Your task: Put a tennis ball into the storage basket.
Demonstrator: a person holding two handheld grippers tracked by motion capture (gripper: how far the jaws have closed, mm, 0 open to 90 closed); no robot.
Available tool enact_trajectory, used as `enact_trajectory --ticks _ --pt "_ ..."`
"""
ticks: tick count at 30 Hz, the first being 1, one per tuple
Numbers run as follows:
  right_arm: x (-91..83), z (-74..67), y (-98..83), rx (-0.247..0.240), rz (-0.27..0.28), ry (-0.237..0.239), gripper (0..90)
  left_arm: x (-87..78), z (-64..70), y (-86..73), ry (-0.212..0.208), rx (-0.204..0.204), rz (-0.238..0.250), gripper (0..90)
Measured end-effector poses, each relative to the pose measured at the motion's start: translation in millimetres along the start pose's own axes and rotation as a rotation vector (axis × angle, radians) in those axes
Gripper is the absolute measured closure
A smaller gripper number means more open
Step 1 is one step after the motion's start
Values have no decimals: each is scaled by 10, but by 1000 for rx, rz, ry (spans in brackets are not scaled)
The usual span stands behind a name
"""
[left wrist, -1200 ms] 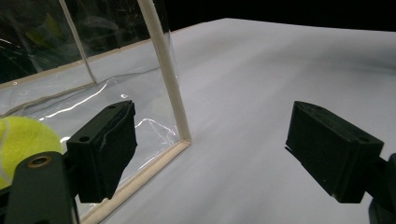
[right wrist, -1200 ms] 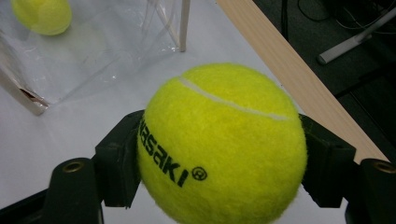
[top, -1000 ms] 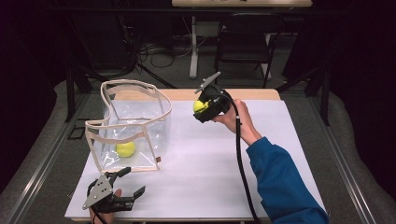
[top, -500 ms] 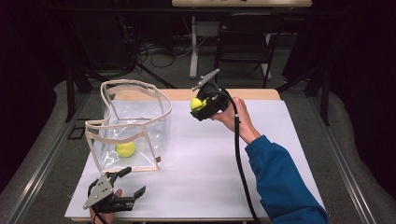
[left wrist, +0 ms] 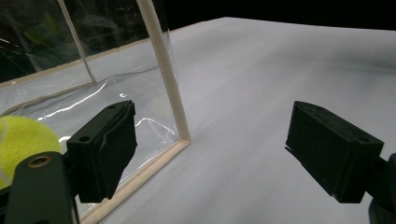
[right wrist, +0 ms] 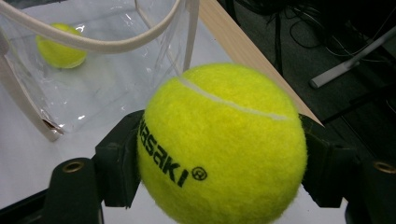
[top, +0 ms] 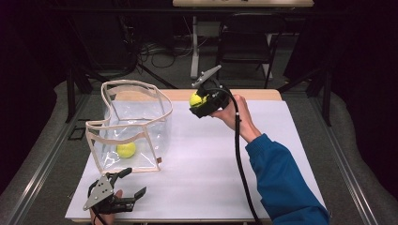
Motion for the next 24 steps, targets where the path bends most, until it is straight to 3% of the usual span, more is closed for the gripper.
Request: enact_trajectory --ticks 24 --pt "-73 -23 141 -13 16 1 263 -1 0 -1 0 -1 0 157"
Point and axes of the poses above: each handheld gripper's, and its own axes: x roughly forward along the jaws, y roughly out of its top, z roughly to its right, the point moved 4 cm from there along x, roughly forward along the jaws, and after that the axes turned 5 degrees about z, right-handed, at the moved point
